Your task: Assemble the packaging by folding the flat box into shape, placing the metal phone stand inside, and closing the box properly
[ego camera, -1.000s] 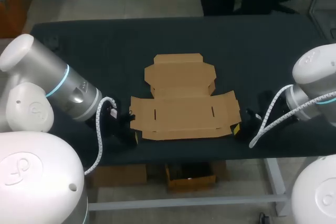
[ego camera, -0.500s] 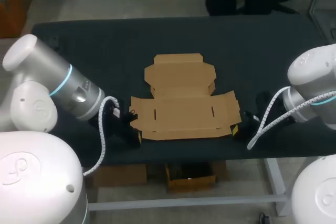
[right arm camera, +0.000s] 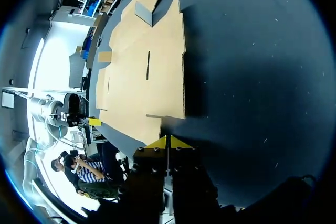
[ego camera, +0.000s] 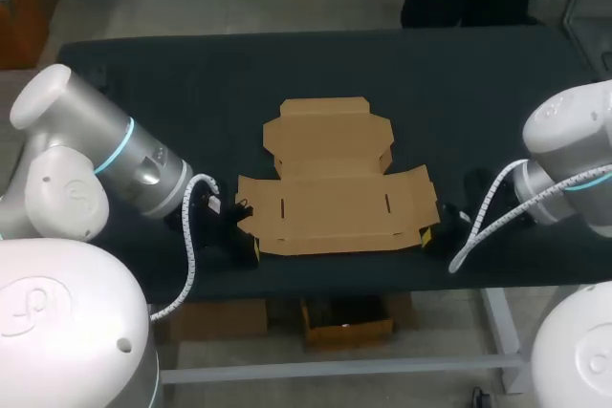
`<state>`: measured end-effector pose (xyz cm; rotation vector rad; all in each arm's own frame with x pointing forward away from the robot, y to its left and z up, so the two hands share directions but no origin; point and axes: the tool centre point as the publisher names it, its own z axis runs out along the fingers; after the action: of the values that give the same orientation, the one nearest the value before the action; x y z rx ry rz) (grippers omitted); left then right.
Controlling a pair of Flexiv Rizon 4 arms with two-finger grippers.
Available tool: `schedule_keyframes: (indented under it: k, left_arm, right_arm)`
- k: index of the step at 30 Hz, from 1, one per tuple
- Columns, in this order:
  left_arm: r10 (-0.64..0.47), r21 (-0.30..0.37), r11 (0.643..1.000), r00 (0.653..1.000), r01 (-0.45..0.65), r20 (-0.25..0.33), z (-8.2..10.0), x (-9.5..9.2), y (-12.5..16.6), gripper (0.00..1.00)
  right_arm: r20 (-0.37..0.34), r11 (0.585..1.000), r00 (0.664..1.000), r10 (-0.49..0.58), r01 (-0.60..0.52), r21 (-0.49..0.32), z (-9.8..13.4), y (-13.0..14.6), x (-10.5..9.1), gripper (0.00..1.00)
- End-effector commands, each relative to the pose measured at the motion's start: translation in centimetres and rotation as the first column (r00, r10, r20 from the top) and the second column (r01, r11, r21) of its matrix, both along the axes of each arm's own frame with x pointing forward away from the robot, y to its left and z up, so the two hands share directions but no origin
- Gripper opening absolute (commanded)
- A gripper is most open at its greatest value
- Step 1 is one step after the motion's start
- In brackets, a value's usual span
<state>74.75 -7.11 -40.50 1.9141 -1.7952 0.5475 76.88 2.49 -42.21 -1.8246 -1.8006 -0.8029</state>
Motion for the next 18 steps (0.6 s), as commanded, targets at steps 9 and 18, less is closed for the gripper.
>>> schedule_keyframes:
  k: [9,18]
  left_arm:
    - [0.012,-0.003,1.0,1.0,-0.012,-0.008,-0.8,0.88,-0.41,0.0]
    - [0.01,-0.003,1.0,1.0,-0.01,-0.003,-0.98,1.2,-0.62,0.0]
  right_arm:
    - [0.002,1.0,1.0,0.006,-0.006,0.015,-0.19,-0.07,-0.02,0.0]
    - [0.0,1.0,1.0,0.014,-0.014,0.016,-0.14,0.34,0.25,0.0]
